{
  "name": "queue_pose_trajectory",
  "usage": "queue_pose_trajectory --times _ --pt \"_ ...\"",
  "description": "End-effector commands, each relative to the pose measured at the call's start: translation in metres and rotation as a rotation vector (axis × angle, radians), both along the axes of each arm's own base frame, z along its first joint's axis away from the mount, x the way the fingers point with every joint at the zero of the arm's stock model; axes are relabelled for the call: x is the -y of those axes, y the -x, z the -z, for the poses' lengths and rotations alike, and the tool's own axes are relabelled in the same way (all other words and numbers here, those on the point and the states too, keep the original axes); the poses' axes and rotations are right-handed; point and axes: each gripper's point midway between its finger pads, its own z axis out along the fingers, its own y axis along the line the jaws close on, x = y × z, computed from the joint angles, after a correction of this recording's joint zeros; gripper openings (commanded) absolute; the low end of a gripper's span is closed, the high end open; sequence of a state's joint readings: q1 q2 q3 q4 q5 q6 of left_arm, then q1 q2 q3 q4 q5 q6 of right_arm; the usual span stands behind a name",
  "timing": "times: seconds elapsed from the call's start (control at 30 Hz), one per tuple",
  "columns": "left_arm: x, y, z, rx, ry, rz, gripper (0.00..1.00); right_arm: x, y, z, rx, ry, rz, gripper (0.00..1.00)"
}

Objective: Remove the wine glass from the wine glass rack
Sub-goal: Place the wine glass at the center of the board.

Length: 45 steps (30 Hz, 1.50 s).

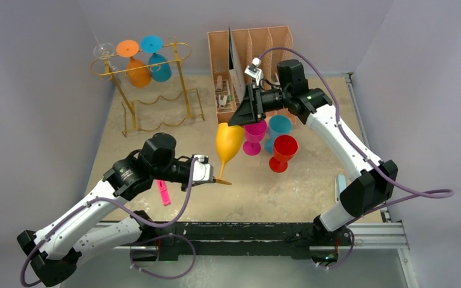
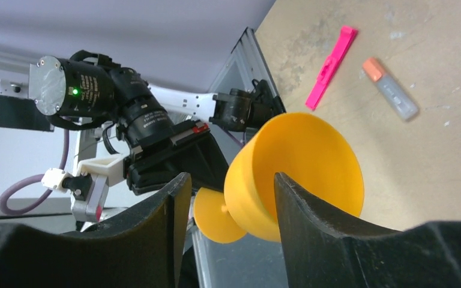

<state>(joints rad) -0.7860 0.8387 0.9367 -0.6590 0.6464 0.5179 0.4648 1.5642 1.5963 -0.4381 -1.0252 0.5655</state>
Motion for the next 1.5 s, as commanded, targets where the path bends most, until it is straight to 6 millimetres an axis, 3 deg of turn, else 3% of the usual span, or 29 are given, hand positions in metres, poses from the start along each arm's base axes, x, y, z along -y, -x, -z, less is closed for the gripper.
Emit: queue_pose_trajectory --times 0.0,0.2,0.43,0.87,1.2,1.3,1.47 --pt "0.005 -0.002 -0.023 0.075 0.042 0.037 0.0 0.002 0.021 0.009 -0.052 0.012 -0.089 0.55" --pt "0.008 -0.008 -0.018 0.074 0.004 0.042 0.0 0.003 0.029 0.006 -0.053 -0.009 -0.119 0.53" --pt "0.007 -0.012 -0.023 0.099 0.007 0.026 0.0 0.003 0.036 0.003 -0.092 -0.035 -0.133 0.41" --pt "0.006 -0.011 -0.022 0.091 -0.012 0.03 0.0 0.006 0.043 -0.004 -0.088 -0.052 -0.143 0.38" --pt "0.002 -0.013 -0.02 0.092 -0.036 0.02 0.0 0.005 0.046 -0.011 -0.113 -0.078 -0.166 0.21" --pt "0.001 -0.016 -0.016 0.088 -0.054 0.0 0.0 0.006 0.049 -0.015 -0.117 -0.093 -0.184 0.2" --pt "0.001 -0.018 -0.011 0.097 -0.06 0.001 0.0 0.005 0.049 -0.018 -0.121 -0.114 -0.191 0.29"
